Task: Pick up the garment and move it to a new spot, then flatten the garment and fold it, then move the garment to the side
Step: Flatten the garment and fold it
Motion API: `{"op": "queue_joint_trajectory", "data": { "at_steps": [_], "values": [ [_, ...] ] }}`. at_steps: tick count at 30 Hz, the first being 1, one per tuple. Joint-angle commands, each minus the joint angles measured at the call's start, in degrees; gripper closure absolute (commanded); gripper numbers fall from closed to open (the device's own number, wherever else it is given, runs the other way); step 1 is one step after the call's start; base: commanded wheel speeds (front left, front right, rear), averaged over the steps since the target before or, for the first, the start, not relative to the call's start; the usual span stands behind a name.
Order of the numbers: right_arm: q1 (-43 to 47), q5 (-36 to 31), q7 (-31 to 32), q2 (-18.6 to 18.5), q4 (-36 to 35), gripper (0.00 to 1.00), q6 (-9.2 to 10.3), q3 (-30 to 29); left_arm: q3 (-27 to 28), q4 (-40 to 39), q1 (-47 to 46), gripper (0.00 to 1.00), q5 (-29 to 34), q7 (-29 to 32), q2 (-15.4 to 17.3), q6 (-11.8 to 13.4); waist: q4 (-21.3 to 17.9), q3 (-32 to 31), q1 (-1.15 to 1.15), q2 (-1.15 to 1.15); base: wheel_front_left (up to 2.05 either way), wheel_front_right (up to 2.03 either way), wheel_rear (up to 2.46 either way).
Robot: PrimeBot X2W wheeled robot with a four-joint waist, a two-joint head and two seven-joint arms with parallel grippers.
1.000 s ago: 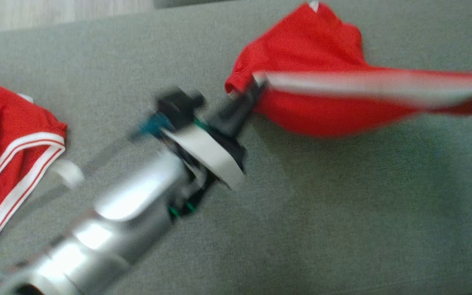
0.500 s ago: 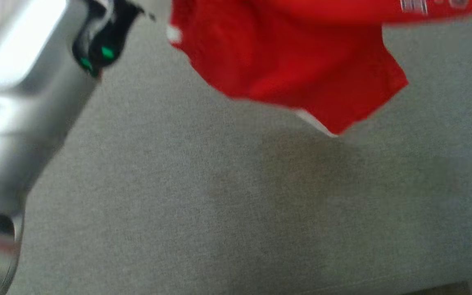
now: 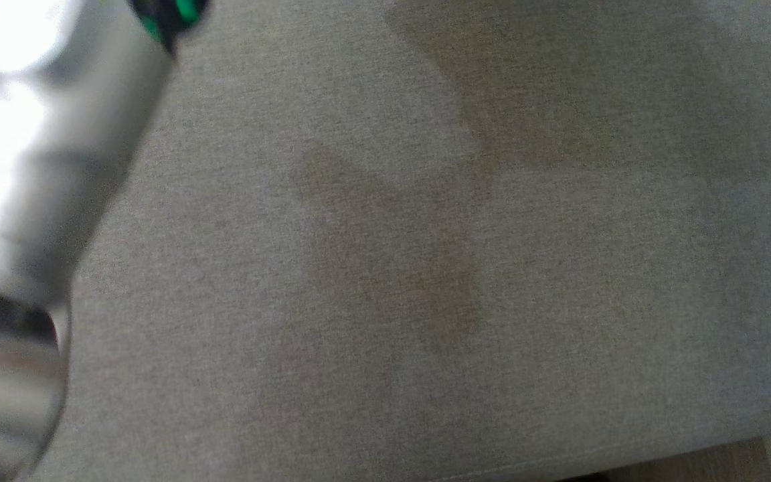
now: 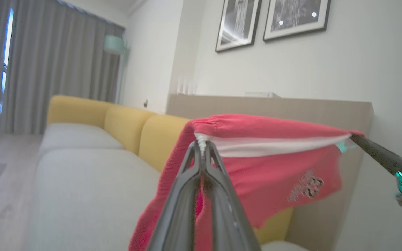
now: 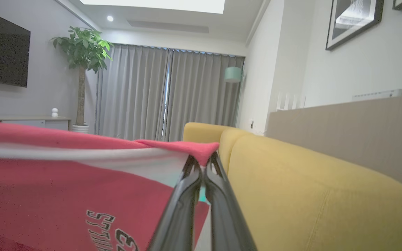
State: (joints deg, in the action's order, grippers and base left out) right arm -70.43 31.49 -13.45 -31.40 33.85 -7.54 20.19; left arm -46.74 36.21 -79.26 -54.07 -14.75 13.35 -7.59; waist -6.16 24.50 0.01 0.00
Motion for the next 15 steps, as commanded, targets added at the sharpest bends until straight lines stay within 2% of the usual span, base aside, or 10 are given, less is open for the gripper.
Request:
{"op": "queue_joint_trajectory", "data": {
  "at_steps": [1,8,15],
  "values": [
    [2.04,0.79,-0.60,-1.46,-1.27,1.00,0.05,-0.24,0.87,-1.57,0.52,1.00,-0.62,-0.20,2.63,0.12,-0.19,0.14,-0.01,0.00,0.00,0.00,0.00],
    [18.16,5.00,-1.34,-3.12,-3.64,1.00,0.05,-0.72,-1.46,-7.91,19.16,1.00,-2.93,-0.23,5.49,0.11,-0.85,-1.12,-0.01,0.00,0.00,0.00,0.00],
    [41.22,9.61,-0.71,-6.48,-9.14,1.00,0.05,-4.85,-4.01,-14.11,40.74,1.00,-0.59,-0.24,6.43,0.11,-0.23,-7.57,-0.01,0.00,0.00,0.00,0.00]
  ]
}}
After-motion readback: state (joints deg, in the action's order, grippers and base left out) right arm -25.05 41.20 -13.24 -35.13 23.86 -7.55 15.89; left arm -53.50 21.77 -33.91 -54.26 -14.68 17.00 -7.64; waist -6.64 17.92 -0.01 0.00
